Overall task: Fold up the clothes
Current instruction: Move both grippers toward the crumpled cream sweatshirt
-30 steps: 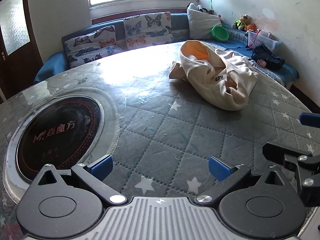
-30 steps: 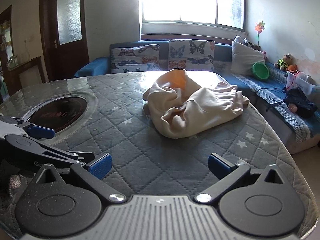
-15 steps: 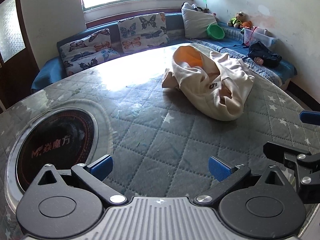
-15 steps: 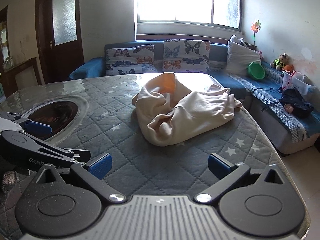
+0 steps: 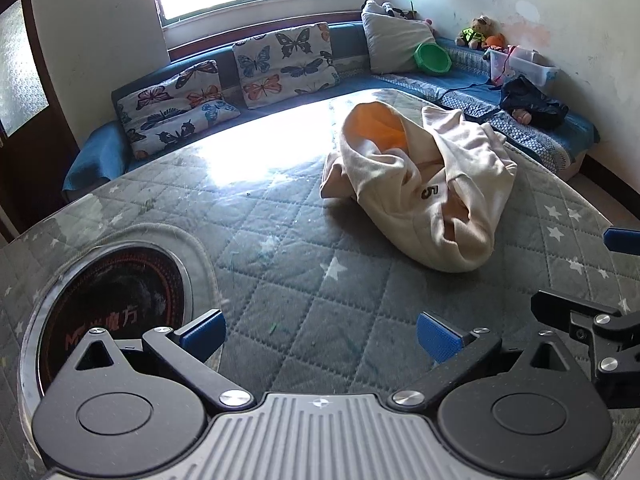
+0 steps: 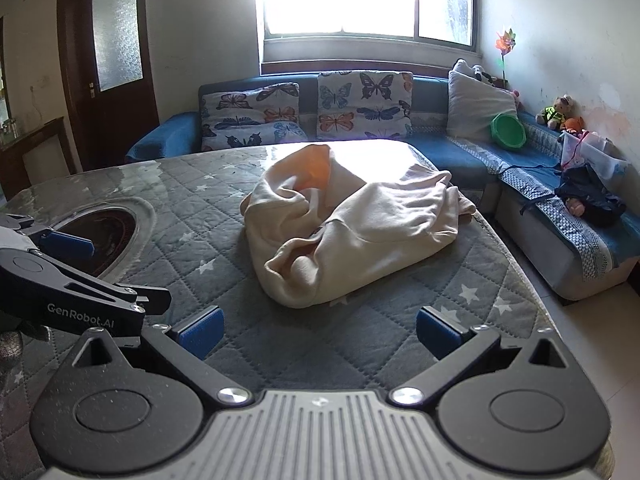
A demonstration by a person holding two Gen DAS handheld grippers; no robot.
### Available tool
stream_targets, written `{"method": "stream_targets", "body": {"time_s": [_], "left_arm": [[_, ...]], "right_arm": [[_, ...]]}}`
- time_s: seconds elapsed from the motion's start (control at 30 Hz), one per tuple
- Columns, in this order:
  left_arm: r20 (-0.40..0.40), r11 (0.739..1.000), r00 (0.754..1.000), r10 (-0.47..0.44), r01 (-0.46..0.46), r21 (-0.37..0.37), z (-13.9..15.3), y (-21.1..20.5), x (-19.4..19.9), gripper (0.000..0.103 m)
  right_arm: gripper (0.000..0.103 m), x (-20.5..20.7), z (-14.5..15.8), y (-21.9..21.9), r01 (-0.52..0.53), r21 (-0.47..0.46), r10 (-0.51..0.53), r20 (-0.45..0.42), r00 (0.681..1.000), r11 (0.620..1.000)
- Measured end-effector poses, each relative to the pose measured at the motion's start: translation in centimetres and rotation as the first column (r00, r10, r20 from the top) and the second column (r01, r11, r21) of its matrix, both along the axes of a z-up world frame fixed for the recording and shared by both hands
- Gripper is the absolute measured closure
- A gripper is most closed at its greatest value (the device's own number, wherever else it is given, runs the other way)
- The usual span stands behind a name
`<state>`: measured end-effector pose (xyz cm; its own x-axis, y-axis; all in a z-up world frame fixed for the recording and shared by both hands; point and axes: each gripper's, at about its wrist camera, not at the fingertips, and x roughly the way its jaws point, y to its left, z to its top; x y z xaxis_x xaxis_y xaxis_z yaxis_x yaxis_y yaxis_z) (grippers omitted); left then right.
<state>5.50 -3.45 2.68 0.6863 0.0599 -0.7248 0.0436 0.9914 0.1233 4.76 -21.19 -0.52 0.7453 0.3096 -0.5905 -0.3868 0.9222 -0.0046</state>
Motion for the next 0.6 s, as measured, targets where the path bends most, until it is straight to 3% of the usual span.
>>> {"method": "stream_targets", "body": {"time_s": [0.23, 0.3, 0.43, 0.6], "left_arm": [[-0.020, 1.000, 1.000, 0.008, -0.007, 0.014, -0.2, -0.2, 1.7, 0.000], [-0.024, 1.000, 1.000, 0.016, -0.016, 0.013, -0.3, -0.2, 2.3, 0.000], [-0.027, 0.999, 0.999, 0.029, -0.029, 0.015, -0.2, 0.0, 3.5, 0.000], [-0.026, 0.999, 0.999, 0.039, -0.039, 0.015, -0.1, 0.2, 5.1, 0.000]], "right_arm": [[0.000, 0.9, -0.4, 0.5, -0.012, -0.008, 0.012, -0.008, 1.000, 1.000], [0.000, -1.1, -0.3, -0.2, -0.016, -0.003, 0.016, -0.005, 1.000, 1.000], [0.001, -0.7, 0.0, -1.3, -0.026, -0.005, 0.026, -0.013, 1.000, 1.000], [0.011, 0.7, 0.0, -2.1, -0.033, 0.001, 0.033, -0.031, 0.999, 0.999]]}}
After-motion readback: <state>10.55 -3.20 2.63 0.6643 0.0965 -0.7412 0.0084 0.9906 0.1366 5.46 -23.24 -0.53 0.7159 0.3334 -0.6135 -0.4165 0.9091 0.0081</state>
